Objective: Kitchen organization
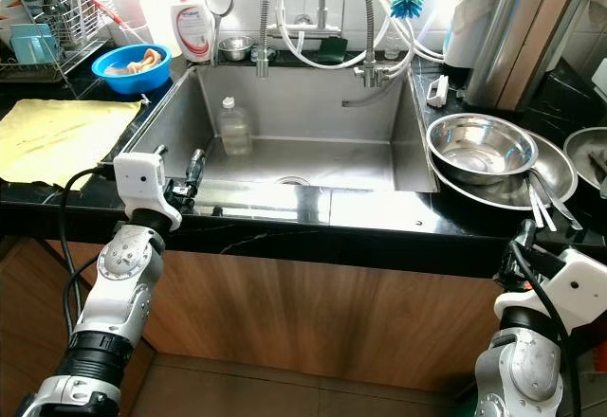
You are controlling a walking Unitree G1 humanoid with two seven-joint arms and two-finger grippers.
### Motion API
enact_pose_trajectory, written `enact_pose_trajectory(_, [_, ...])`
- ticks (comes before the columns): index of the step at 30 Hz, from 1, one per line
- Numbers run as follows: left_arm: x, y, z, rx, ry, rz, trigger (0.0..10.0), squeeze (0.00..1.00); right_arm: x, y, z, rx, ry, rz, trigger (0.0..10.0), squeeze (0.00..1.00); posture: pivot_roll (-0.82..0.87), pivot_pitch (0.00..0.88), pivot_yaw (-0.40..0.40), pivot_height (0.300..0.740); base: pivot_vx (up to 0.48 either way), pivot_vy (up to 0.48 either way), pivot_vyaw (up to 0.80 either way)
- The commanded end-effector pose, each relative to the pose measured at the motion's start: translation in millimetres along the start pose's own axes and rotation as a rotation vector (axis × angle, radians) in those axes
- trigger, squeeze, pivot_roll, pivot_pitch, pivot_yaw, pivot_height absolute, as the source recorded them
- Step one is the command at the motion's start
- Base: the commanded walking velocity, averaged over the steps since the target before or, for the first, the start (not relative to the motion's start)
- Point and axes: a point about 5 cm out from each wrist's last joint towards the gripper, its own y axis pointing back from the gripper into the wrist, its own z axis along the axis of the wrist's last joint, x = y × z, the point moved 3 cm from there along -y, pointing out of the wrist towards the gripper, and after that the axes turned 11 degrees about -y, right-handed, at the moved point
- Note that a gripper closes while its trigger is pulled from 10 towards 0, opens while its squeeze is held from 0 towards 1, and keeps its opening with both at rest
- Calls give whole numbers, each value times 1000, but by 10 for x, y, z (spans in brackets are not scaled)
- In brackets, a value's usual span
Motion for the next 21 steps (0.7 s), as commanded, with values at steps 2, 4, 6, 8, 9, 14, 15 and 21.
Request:
enact_pose_trajectory(2, [5,-4,28,-4,-24,-5,10000,0,37,-23,-50,21,-22,9,10000,0,-68,0,39,720,0,0,0])
enact_pose_trajectory(4, [-12,0,32,-7,-34,-12,10000,0,76,-63,-44,18,-46,17,10000,0,-64,0,39,720,0,0,0])
enact_pose_trajectory(6, [-16,3,33,-8,-36,-13,10000,0,92,-74,-46,19,-45,23,10000,0,-62,0,38,720,0,0,0])
enact_pose_trajectory(8, [-18,6,34,-8,-37,-15,10000,0,103,-80,-51,21,-45,27,10000,0,-60,0,36,720,0,0,0])
enact_pose_trajectory(9, [-19,6,35,-9,-37,-15,10000,0,108,-89,-59,23,-47,30,10000,0,-61,0,36,720,0,0,0])
enact_pose_trajectory(14, [-34,12,35,-12,-45,-22,10000,0,108,-112,-50,12,-54,33,10000,0,-60,0,37,720,0,0,0])
enact_pose_trajectory(15, [-35,13,34,-12,-44,-22,10000,0,106,-111,-51,12,-53,32,10000,0,-60,0,37,720,0,0,0])
enact_pose_trajectory(21, [-68,36,7,-5,-51,-35,10000,0,81,-107,-70,13,-48,22,1490,0,-59,0,39,720,0,0,0])
